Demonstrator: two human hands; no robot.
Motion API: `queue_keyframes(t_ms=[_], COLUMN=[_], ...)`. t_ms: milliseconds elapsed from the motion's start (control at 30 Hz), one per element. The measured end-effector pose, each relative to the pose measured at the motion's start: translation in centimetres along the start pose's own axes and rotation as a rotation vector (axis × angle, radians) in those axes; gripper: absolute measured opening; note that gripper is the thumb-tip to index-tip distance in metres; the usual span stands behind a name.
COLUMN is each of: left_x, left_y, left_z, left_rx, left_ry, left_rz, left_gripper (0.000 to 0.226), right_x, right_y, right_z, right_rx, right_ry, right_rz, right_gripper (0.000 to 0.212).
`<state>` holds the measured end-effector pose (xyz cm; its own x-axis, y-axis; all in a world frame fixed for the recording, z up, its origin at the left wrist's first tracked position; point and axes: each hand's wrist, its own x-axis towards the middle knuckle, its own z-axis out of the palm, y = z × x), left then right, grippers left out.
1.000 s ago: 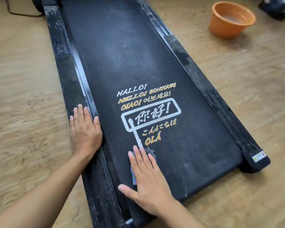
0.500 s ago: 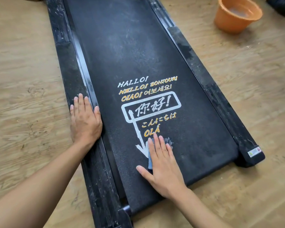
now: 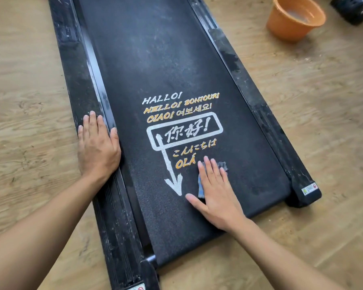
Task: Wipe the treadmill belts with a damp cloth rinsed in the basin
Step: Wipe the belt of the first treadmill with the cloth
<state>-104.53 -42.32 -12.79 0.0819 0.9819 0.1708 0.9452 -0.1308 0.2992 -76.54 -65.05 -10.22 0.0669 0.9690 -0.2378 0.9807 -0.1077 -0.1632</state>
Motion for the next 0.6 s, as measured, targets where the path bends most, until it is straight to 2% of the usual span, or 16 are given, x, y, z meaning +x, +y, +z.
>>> queue_keyframes(t_ms=[167, 267, 467, 600], left_x=[-0.1, -0.1, -0.1, -0.2], left_y=[0.2, 0.3, 0.0, -0.2], left_z=[-0.1, -0.1, 0.1, 0.0], left_rx=[-0.017, -0.019, -0.031, -0.043], left_ry=[0.031, 0.039, 0.024, 0.055], left_rz=[0.001, -0.005, 0.008, 0.028], left_gripper=[0.071, 0.072, 0.072, 0.068], right_x=[-10.3, -8.8, -0.3, -7.2], right_y=[4.0, 5.5, 7.3, 8.4], right_z=[1.7, 1.1, -1.0, -0.1], right_rx=[0.01, 0.0, 0.006, 0.061], right_ry=[-0.033, -0.072, 0.018, -0.061], right_rz=[0.009, -0.022, 0.089, 0.13], right_gripper=[0.094, 0.092, 0.092, 0.094])
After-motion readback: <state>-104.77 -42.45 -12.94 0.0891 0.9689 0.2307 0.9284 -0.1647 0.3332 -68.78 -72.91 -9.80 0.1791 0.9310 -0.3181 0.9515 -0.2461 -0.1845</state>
